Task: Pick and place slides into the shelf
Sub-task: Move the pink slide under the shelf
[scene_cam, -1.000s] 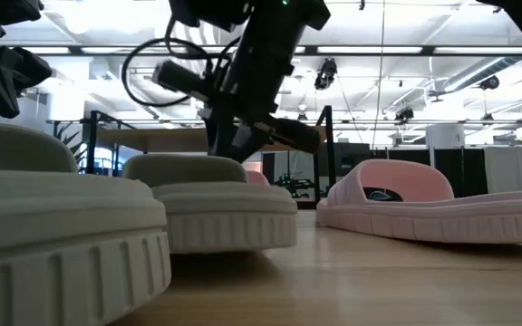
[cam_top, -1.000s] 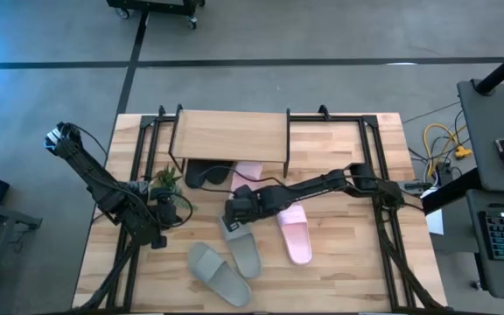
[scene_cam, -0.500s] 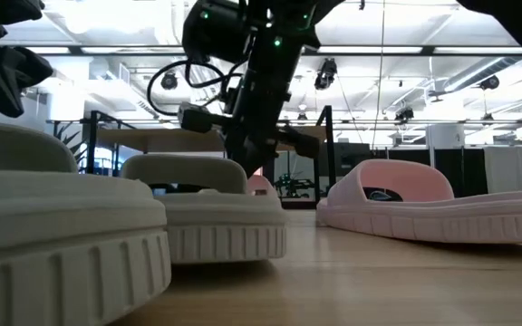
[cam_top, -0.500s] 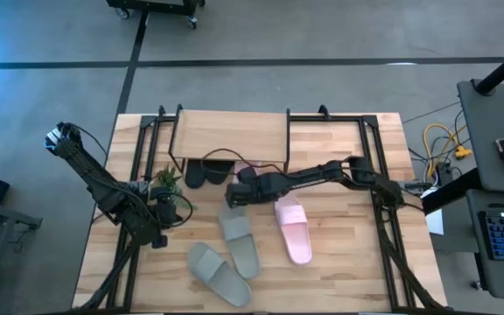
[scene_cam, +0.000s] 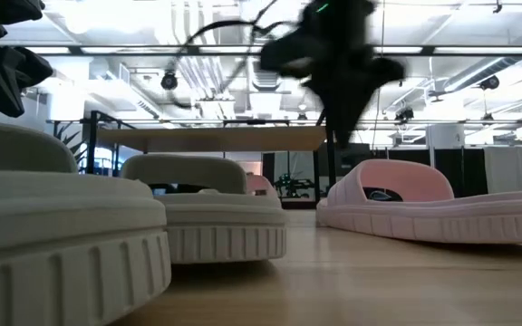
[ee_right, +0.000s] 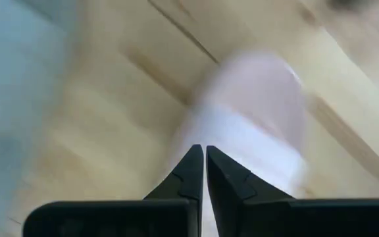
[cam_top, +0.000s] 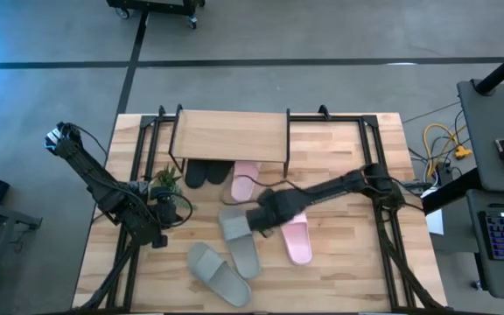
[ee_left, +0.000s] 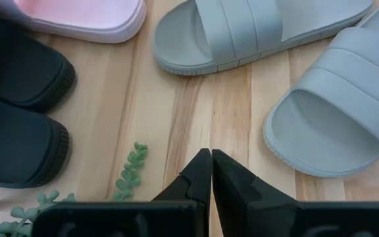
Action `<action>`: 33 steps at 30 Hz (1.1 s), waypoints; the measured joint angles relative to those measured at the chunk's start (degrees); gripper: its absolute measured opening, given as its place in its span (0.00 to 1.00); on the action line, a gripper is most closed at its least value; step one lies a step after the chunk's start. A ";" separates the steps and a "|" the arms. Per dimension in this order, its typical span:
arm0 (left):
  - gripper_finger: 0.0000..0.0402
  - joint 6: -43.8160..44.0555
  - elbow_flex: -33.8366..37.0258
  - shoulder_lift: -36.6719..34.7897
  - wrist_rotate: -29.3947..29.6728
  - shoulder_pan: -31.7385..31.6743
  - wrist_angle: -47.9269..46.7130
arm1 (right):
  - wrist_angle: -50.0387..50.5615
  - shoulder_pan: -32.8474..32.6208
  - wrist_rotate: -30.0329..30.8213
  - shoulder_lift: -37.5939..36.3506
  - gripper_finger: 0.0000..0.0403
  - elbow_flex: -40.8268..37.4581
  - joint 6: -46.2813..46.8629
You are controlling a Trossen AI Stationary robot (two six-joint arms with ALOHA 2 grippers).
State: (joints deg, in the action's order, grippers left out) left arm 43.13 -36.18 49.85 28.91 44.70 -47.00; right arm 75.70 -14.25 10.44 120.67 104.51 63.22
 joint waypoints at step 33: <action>0.00 -0.06 0.00 0.01 1.79 -0.01 -0.04 | 1.08 -11.59 12.02 -1.15 0.49 -13.17 -24.32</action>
State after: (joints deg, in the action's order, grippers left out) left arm 43.07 -36.18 49.87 30.70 44.69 -47.04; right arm 76.79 -25.84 22.46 119.52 91.34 38.90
